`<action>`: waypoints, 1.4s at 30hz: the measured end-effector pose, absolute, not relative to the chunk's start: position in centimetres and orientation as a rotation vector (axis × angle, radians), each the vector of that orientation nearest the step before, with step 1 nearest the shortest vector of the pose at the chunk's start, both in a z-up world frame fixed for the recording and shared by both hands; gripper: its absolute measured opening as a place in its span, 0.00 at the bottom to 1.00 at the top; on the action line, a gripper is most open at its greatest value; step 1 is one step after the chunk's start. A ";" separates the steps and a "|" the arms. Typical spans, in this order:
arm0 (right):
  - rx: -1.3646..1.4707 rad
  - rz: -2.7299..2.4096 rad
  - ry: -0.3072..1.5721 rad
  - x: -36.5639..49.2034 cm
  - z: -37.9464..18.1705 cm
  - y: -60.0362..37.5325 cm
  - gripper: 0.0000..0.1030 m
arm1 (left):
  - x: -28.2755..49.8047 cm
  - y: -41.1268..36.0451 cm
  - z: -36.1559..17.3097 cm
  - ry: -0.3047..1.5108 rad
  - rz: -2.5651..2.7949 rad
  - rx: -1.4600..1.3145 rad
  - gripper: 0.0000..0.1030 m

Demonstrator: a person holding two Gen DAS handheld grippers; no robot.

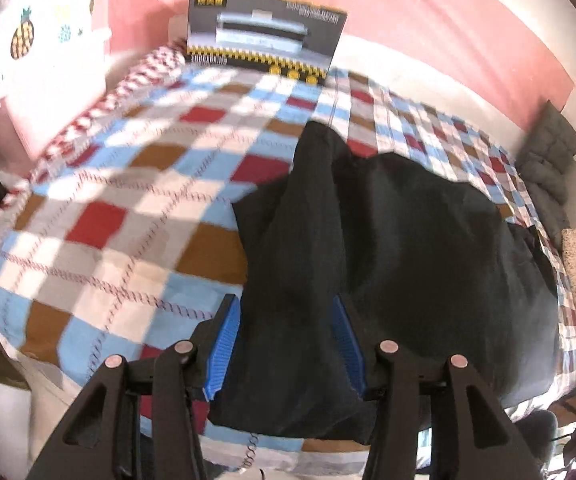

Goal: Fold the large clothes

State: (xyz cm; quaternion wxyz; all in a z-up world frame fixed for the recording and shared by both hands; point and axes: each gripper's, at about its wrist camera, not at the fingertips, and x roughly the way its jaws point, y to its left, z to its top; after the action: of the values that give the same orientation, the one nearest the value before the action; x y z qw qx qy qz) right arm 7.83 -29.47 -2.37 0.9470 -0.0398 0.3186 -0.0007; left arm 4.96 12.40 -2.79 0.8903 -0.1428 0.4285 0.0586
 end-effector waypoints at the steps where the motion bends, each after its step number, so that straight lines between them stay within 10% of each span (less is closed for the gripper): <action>1: -0.072 0.011 0.660 8.1 -2.7 -29.3 0.64 | 5.1 12.4 -2.5 0.881 0.119 -0.291 0.49; 37: 0.196 0.092 0.908 26.5 -8.3 -35.7 0.66 | 24.6 13.3 -6.3 0.962 0.130 -0.266 0.49; 38: 0.211 0.116 0.927 27.3 -8.7 -35.7 0.63 | 25.3 13.5 -7.0 0.981 0.126 -0.287 0.49; 40: 0.217 0.121 0.938 28.3 -9.0 -35.6 0.21 | 26.3 13.3 -7.9 0.998 0.137 -0.282 0.44; 42: 0.199 0.103 0.932 28.7 -8.7 -35.5 0.18 | 26.4 12.6 -7.7 0.966 0.149 -0.238 0.35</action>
State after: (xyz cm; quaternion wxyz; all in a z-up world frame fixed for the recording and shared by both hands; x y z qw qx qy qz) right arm 28.74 -35.55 -8.68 0.8873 0.0957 0.4483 0.0495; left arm 26.43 12.64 -7.68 0.8761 -0.1142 0.4629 0.0713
